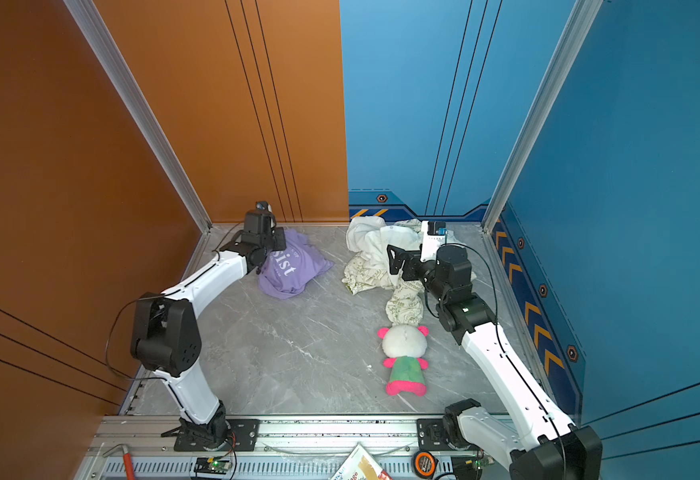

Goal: Pick out a specific cloth from the pile
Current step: 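Grasp the lavender t-shirt with the left gripper and lift it, then lower the lavender t-shirt onto the table with the left gripper and release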

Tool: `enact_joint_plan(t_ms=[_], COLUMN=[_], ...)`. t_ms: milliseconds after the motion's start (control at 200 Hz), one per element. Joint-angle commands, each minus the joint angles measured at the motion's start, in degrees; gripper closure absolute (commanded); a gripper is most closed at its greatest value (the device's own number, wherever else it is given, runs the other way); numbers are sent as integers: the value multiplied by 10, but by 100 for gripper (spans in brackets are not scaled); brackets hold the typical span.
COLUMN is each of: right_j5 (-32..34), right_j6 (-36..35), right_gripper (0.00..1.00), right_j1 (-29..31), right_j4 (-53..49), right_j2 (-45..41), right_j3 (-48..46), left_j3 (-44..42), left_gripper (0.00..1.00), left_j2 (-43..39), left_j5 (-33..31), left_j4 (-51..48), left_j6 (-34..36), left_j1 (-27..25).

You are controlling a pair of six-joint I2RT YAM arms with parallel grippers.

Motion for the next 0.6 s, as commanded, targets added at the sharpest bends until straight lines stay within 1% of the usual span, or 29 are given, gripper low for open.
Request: enact_joint_plan(t_ms=[0, 55, 115, 215, 315, 420, 480, 521, 541, 596], right_j5=[-12, -9, -4, -1, -9, -21, -23, -22, -23, -23], right_j6=[32, 36, 40, 46, 52, 53, 51, 49, 49, 49], right_gripper=[0, 0, 0, 0, 0, 0, 0, 0, 0, 0], right_j1=[-5, -6, -6, -8, -10, -11, -11, -12, -12, -13], right_j4=[48, 57, 66, 76, 70, 60, 53, 46, 43, 35], right_j2=[2, -2, -8, -16, -19, -24, -27, -28, -29, -28], right_j3=[-11, -14, -22, -33, -36, -35, -34, -32, -32, -30], left_j3=[65, 74, 57, -12, -100, -205, -248, -261, -283, -306], left_gripper=[100, 100, 100, 100, 100, 100, 100, 100, 100, 100], left_j2=[-65, -87, -114, -153, -171, -183, -179, -170, -166, -154], left_j5=[-48, -68, -78, -80, -82, -78, -64, -42, -26, 29], left_j4=[33, 44, 68, 98, 95, 82, 54, 27, 13, -12], left_j6=[76, 91, 93, 95, 85, 40, -1, -33, -53, -101], left_j1=[0, -2, -2, -2, 0, 5, 13, 21, 27, 43])
